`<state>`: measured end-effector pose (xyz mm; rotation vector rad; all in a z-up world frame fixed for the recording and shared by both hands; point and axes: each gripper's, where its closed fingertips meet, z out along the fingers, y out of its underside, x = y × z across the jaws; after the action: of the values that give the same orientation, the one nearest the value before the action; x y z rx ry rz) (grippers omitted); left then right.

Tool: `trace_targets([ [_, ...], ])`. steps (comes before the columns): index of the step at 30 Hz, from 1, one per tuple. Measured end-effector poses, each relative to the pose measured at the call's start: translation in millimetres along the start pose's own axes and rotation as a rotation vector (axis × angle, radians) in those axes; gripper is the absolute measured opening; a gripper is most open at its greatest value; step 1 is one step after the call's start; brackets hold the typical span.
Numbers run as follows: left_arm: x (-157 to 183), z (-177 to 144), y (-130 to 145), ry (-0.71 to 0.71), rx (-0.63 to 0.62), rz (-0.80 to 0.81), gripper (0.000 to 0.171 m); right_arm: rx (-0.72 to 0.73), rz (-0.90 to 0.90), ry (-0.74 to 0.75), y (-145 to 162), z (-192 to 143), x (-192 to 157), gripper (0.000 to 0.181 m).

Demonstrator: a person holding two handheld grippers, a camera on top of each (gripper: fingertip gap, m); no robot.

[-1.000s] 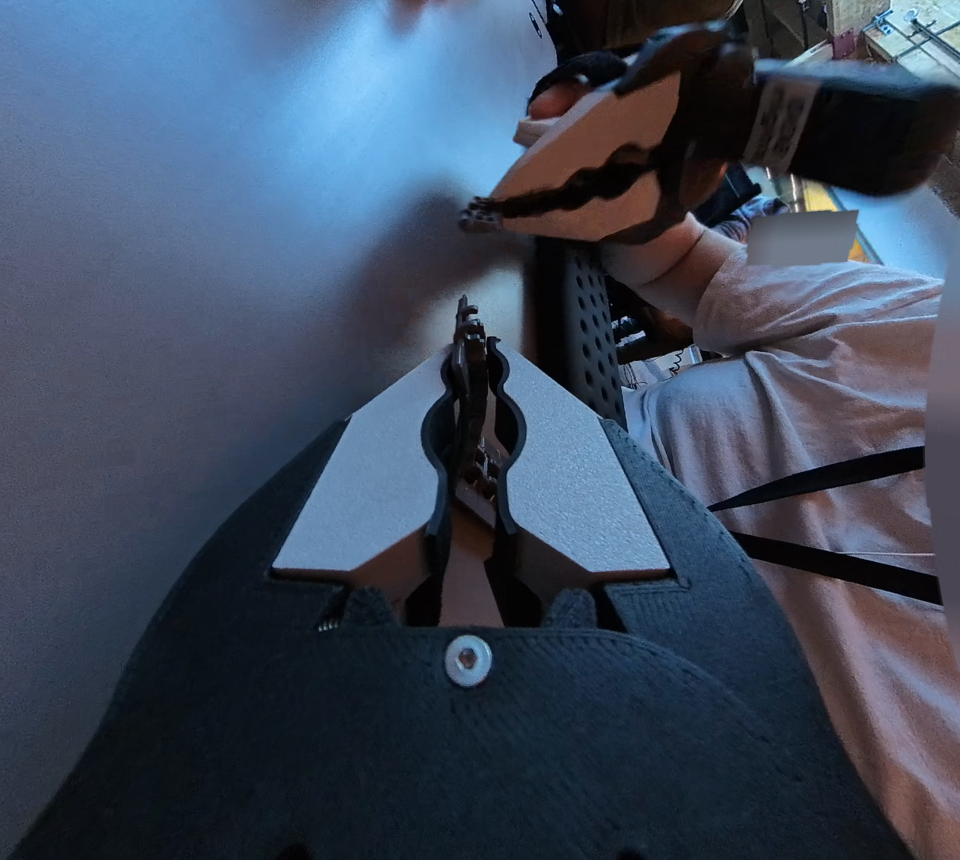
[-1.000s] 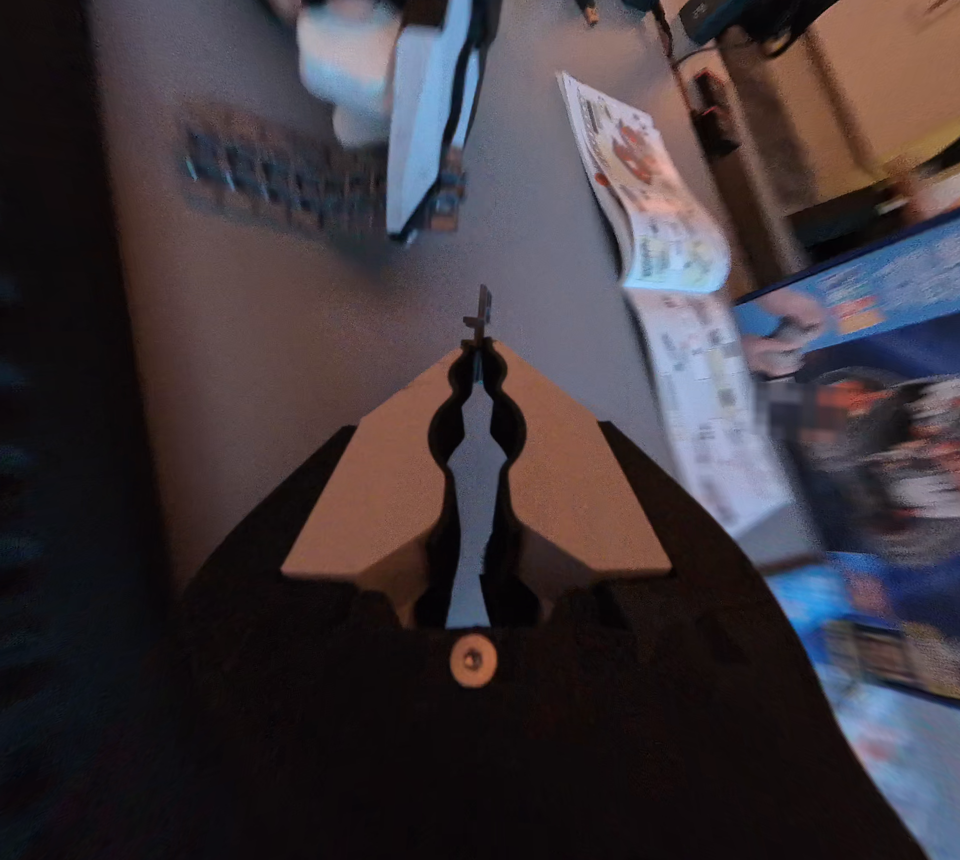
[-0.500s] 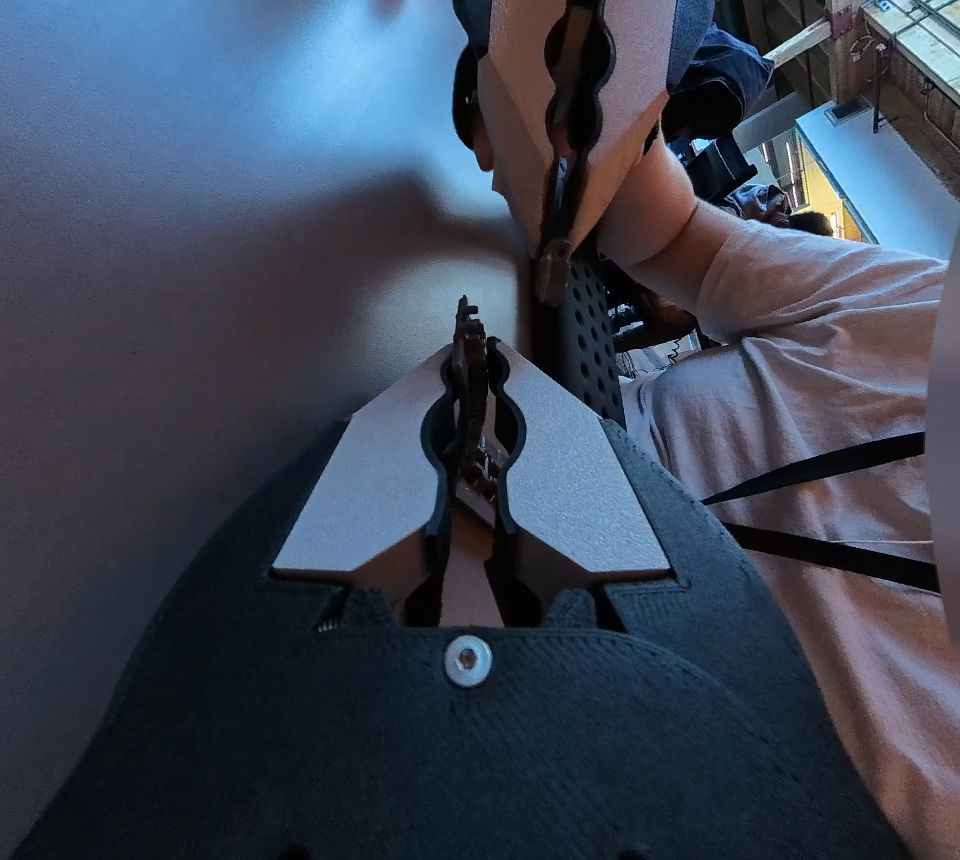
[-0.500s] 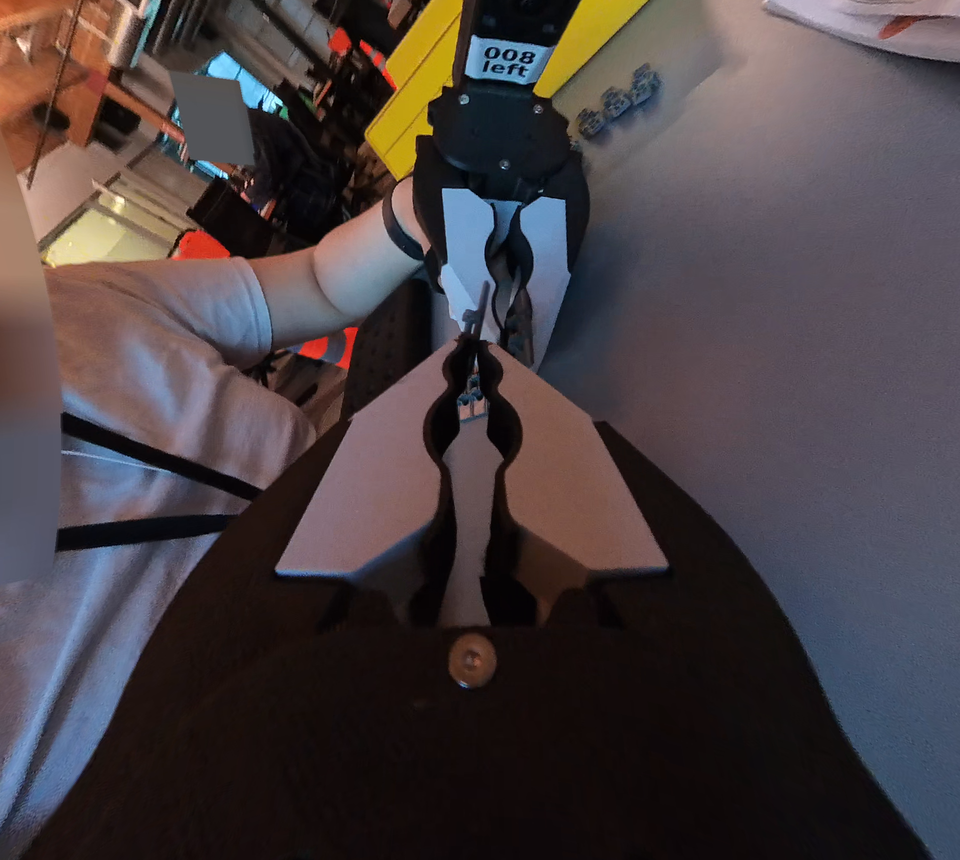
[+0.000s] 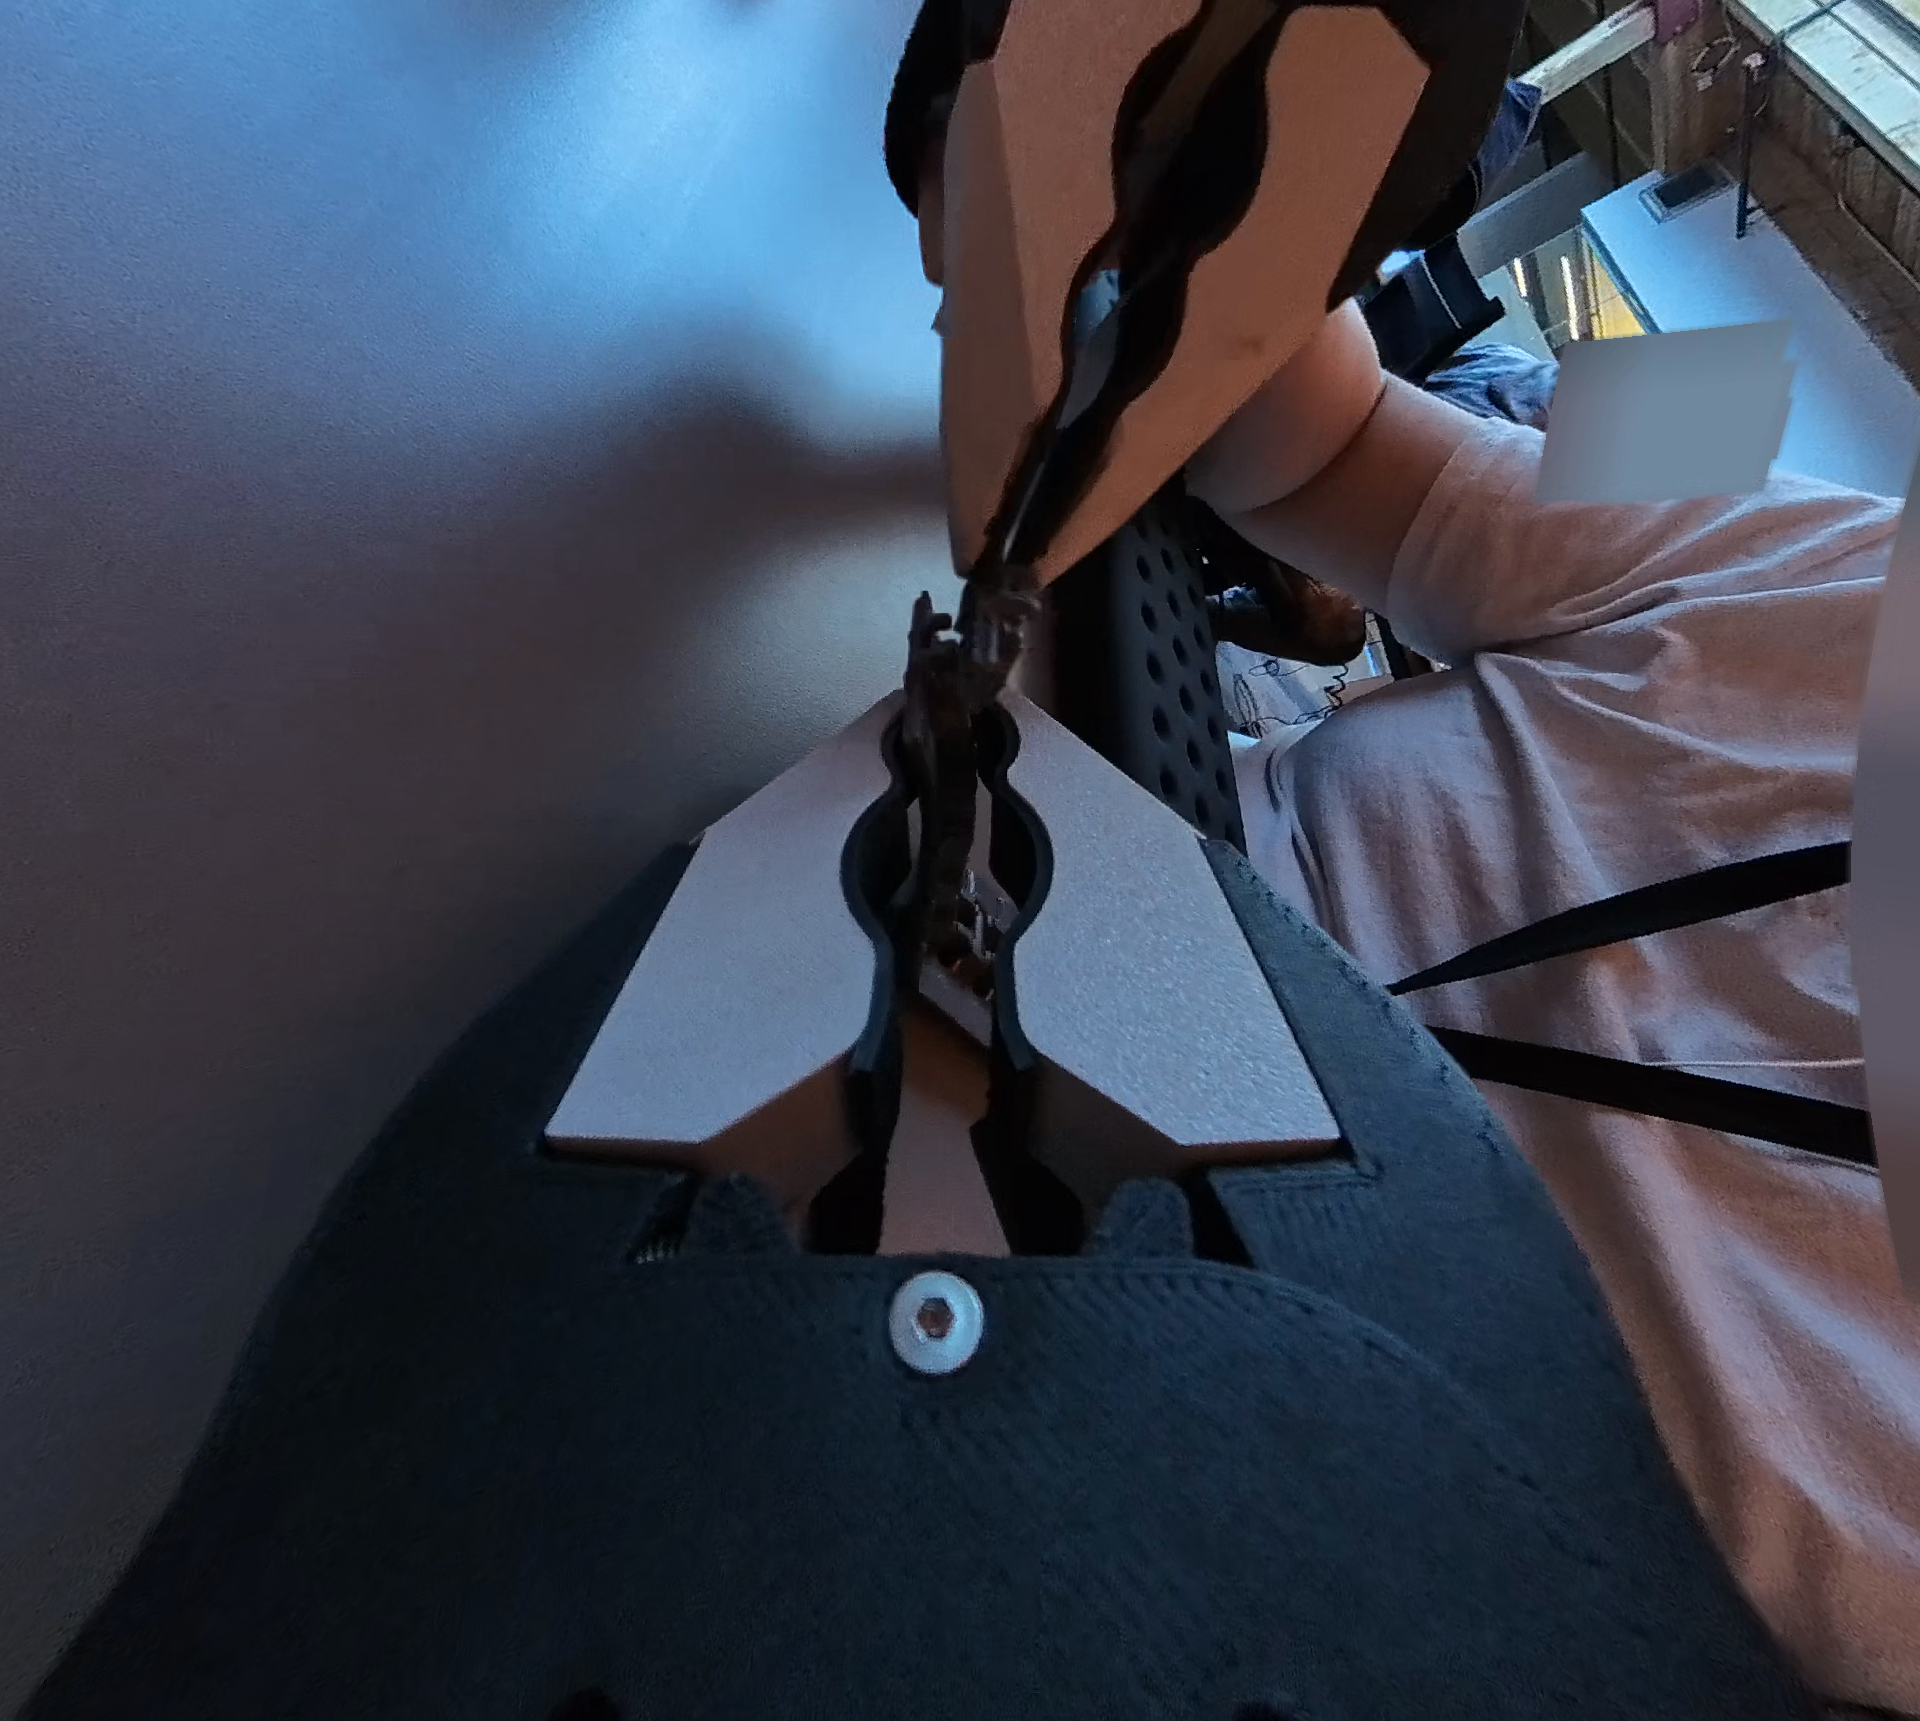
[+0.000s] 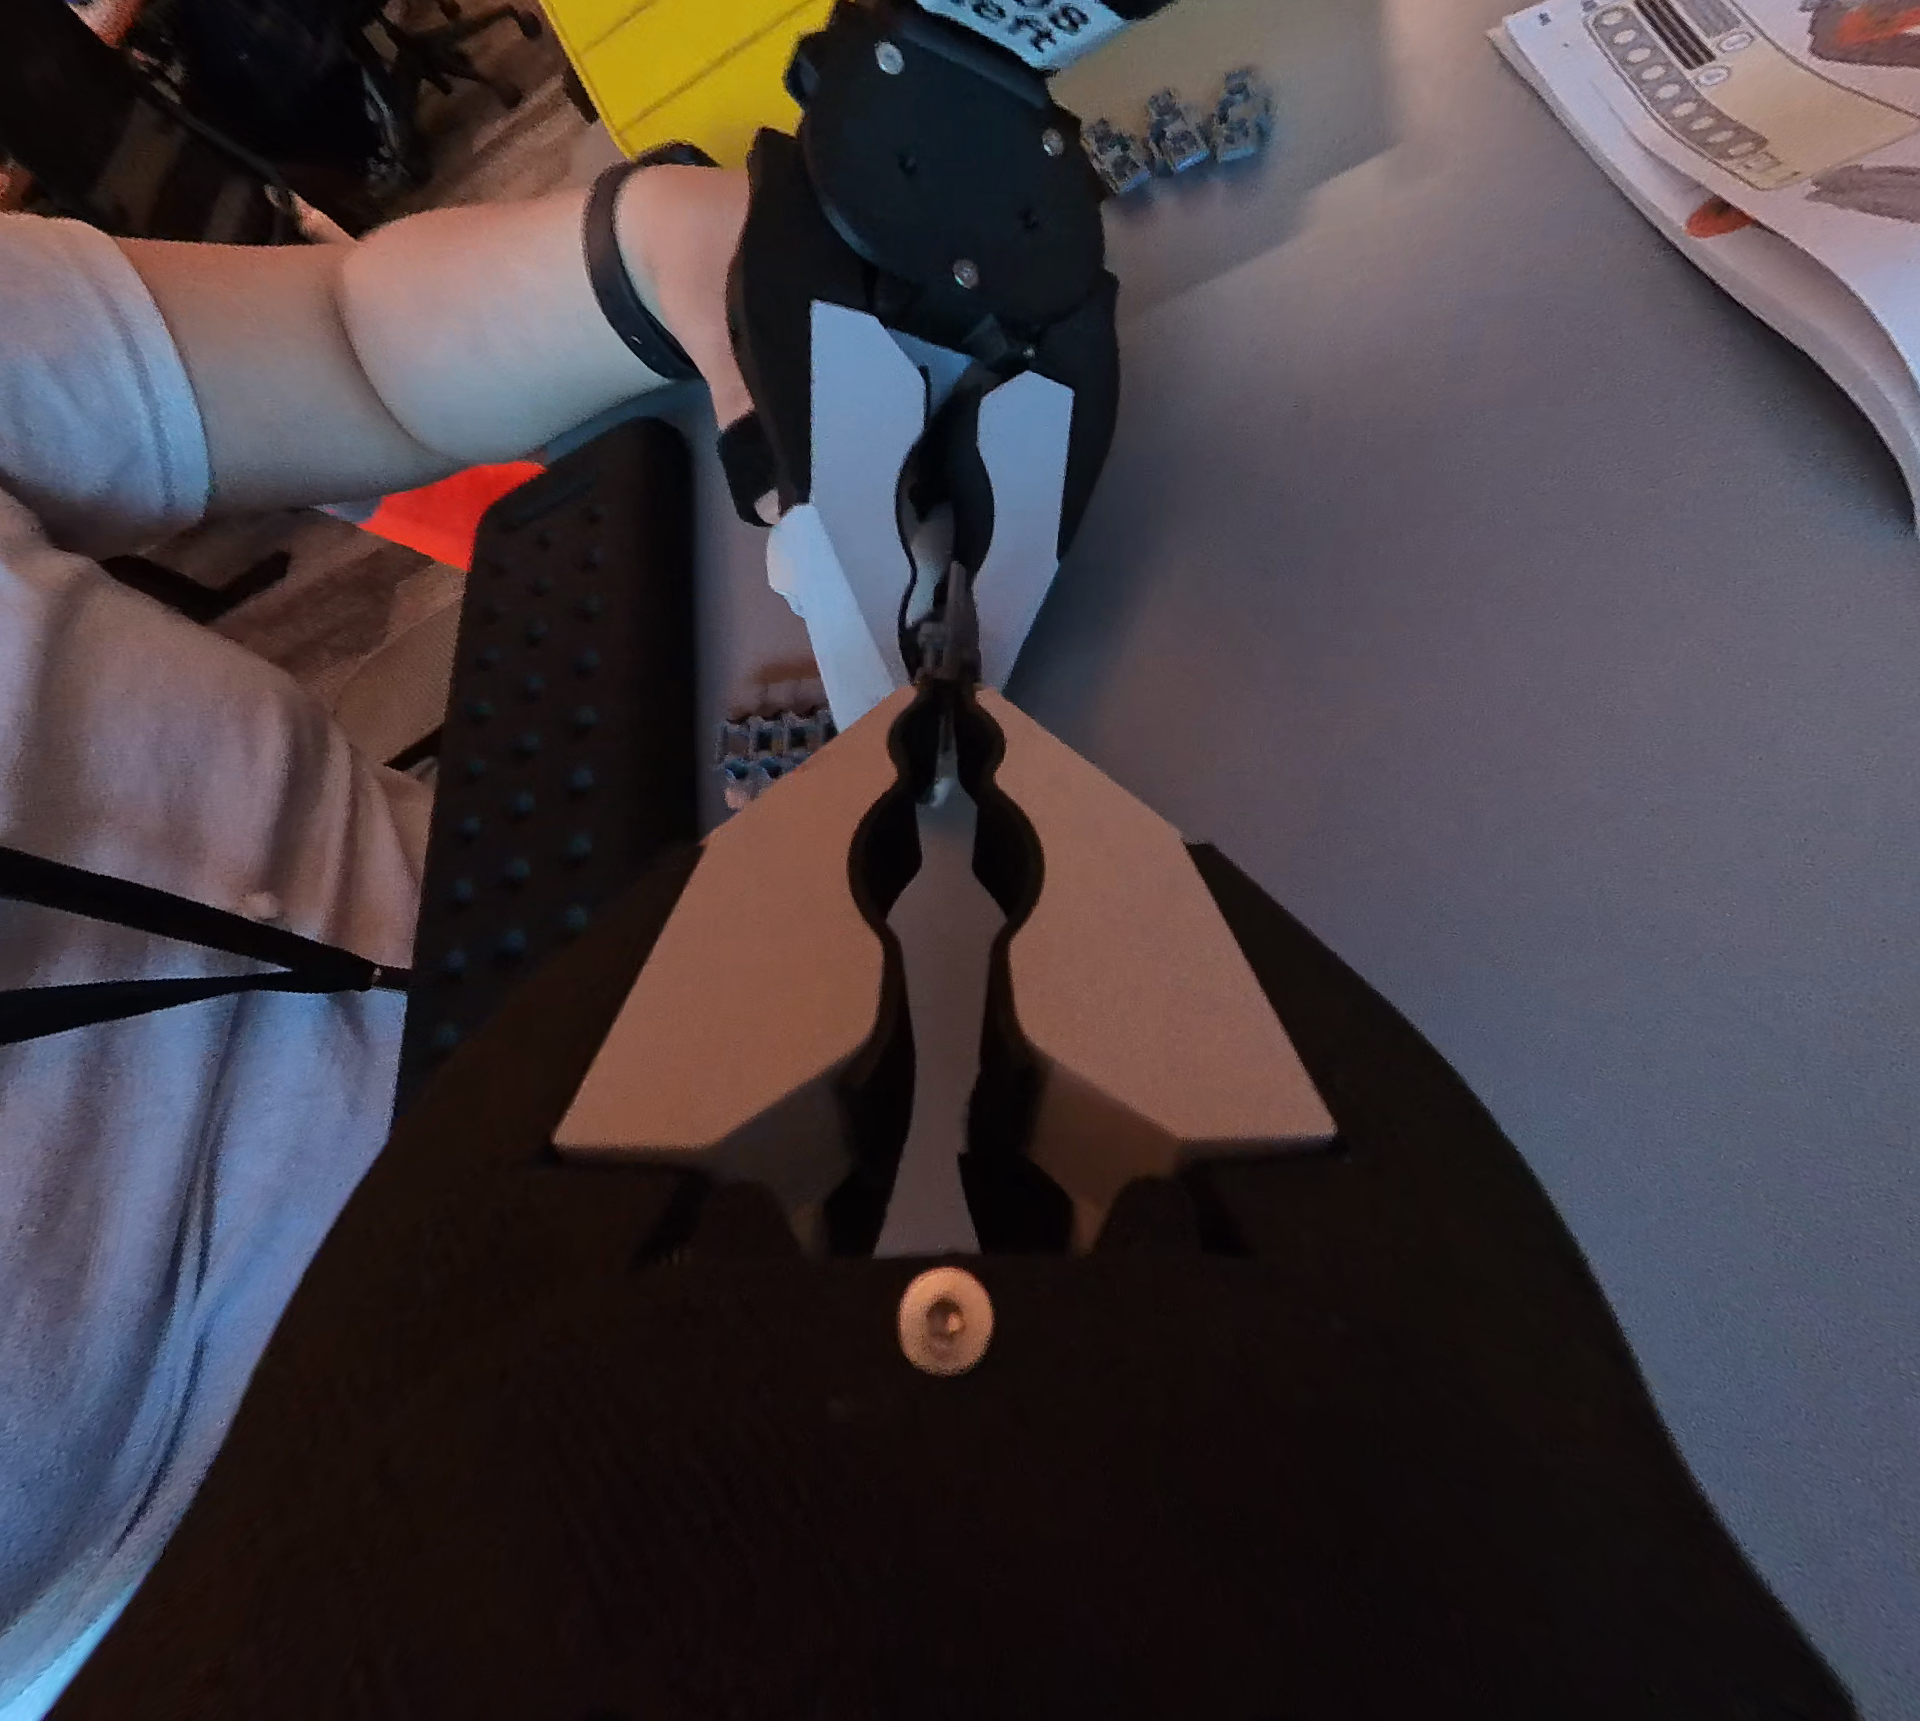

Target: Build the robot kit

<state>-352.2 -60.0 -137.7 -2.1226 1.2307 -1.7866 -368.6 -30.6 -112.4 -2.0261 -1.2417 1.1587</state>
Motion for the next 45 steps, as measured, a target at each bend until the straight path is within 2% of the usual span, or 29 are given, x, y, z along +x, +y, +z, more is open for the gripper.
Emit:
trace_targets([
  [5, -1.0, 0.1, -0.2, -0.006, 0.001, -0.003, 0.007, -0.041, -0.094, 0.115, 0.5, -2.0, 6.0, 0.001],
  [11, -0.6, 0.5, 2.2, -0.005, -0.016, 0.001, 0.008, -0.087, -0.177, 0.173, 2.1, 0.2, 4.9, 0.001],
  [18, -1.5, -0.4, 2.1, -0.001, -0.015, -0.020, 0.008, -0.102, -0.376, 0.307, 1.4, 1.6, 4.1, 0.001],
  [21, -1.3, -0.4, 1.4, 0.004, -0.010, -0.021, 0.008, -0.104, -0.352, 0.288, 4.2, 4.1, 1.7, 0.004],
  [23, -1.1, 0.2, 1.6, 0.001, -0.012, -0.015, 0.007, -0.139, -0.316, 0.327, 9.4, 6.0, 10.2, 0.009],
  [35, -2.0, 0.2, 1.2, -0.006, -0.008, -0.016, 0.006, -0.130, -0.289, 0.311, 7.7, 7.9, 7.7, 0.007],
  [38, -2.7, 0.2, 0.4, -0.009, -0.003, -0.020, 0.006, -0.154, -0.314, 0.344, 7.5, 6.6, 10.1, 0.007],
  [45, 0.2, -2.0, -4.9, 0.032, 0.033, -0.052, 0.006, -0.219, -0.506, 0.438, 3.9, 5.2, 8.0, 0.007],
])
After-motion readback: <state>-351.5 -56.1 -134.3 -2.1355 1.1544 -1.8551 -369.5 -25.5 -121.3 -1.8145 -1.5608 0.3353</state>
